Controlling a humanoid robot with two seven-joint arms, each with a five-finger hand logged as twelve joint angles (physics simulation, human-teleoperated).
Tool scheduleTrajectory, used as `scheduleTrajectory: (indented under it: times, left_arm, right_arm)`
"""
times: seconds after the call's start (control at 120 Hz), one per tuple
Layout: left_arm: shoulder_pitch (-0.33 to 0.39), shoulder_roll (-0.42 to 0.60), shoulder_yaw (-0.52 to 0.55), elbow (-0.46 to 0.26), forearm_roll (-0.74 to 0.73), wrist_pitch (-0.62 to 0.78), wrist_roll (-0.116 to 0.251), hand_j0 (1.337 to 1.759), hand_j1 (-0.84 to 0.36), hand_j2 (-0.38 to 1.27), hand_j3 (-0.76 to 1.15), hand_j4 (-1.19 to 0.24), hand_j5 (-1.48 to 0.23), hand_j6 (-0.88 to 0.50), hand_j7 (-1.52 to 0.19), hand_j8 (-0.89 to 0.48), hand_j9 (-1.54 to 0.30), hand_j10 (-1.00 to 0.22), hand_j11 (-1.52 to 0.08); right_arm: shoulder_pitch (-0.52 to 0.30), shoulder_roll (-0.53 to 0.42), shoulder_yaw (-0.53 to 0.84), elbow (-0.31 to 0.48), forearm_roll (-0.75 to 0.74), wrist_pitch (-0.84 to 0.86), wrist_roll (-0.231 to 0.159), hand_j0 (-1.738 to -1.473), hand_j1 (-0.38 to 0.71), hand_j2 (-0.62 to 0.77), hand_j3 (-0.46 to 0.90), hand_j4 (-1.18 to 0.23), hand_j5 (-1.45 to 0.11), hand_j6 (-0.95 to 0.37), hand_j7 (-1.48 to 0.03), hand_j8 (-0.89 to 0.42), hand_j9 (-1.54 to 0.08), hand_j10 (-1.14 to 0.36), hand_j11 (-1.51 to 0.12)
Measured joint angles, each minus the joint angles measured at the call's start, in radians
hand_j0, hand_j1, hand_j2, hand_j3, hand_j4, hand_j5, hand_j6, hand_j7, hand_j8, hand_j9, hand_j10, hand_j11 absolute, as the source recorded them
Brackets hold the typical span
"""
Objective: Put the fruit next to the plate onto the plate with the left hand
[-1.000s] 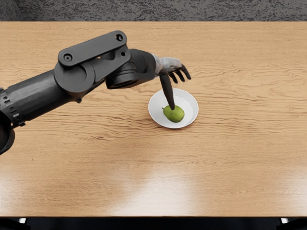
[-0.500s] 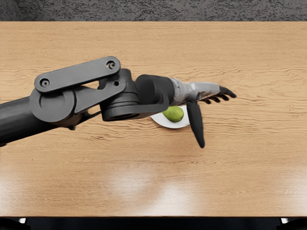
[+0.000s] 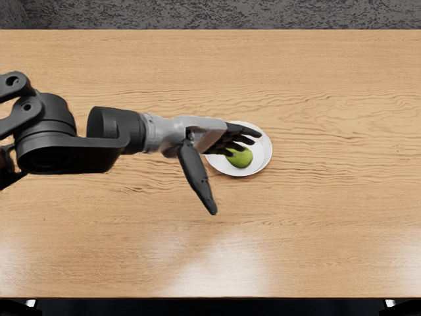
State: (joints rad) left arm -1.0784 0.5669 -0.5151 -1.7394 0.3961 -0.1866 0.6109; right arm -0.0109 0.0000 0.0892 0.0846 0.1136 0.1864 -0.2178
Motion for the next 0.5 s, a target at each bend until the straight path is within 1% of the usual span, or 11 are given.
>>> scheduleTrajectory:
  times: [0.05, 0.125, 0.267, 0.425, 0.5]
  left_arm:
    - [0.000, 0.055, -0.007, -0.005, -0.042, -0.028, 0.000, 1.658, 0.30, 0.01, 0.00, -0.04, -0.05, -0.04, -0.05, -0.04, -0.05, -0.04, -0.05]
    - [0.005, 0.166, -0.017, -0.009, -0.108, -0.072, 0.000, 1.658, 0.31, 0.01, 0.00, -0.03, -0.04, -0.03, -0.04, -0.03, -0.04, -0.03, -0.04]
    - [0.033, 0.335, -0.022, -0.010, -0.293, -0.123, 0.000, 1.658, 0.32, 0.01, 0.00, -0.03, -0.03, -0.03, -0.03, -0.03, -0.03, -0.03, -0.03]
    - [0.048, 0.435, -0.015, -0.005, -0.441, -0.147, 0.000, 1.658, 0.33, 0.00, 0.00, -0.02, -0.03, -0.02, -0.03, -0.02, -0.03, -0.02, -0.03]
    - [0.061, 0.509, -0.010, -0.002, -0.504, -0.154, 0.000, 1.658, 0.33, 0.00, 0.00, -0.02, -0.02, -0.02, -0.02, -0.02, -0.02, -0.02, -0.02]
  right_arm:
    - [0.000, 0.000, 0.000, 0.001, 0.000, 0.000, 0.000, -1.658, -0.35, 0.00, 0.00, 0.00, 0.00, 0.00, 0.00, 0.00, 0.00, 0.00, 0.00]
    - [0.000, 0.000, -0.001, 0.001, 0.000, 0.001, 0.000, -1.658, -0.35, 0.00, 0.00, 0.00, 0.00, 0.00, 0.00, 0.00, 0.00, 0.00, 0.00]
    - [0.000, 0.000, 0.000, 0.001, 0.000, 0.002, 0.000, -1.658, -0.35, 0.00, 0.00, 0.00, 0.00, 0.00, 0.00, 0.00, 0.00, 0.00, 0.00]
    - [0.000, 0.000, 0.000, 0.001, 0.000, 0.003, 0.000, -1.658, -0.35, 0.00, 0.00, 0.00, 0.00, 0.00, 0.00, 0.00, 0.00, 0.00, 0.00]
    - [0.000, 0.000, 0.000, 0.001, 0.000, 0.004, 0.000, -1.658, -0.35, 0.00, 0.00, 0.00, 0.00, 0.00, 0.00, 0.00, 0.00, 0.00, 0.00]
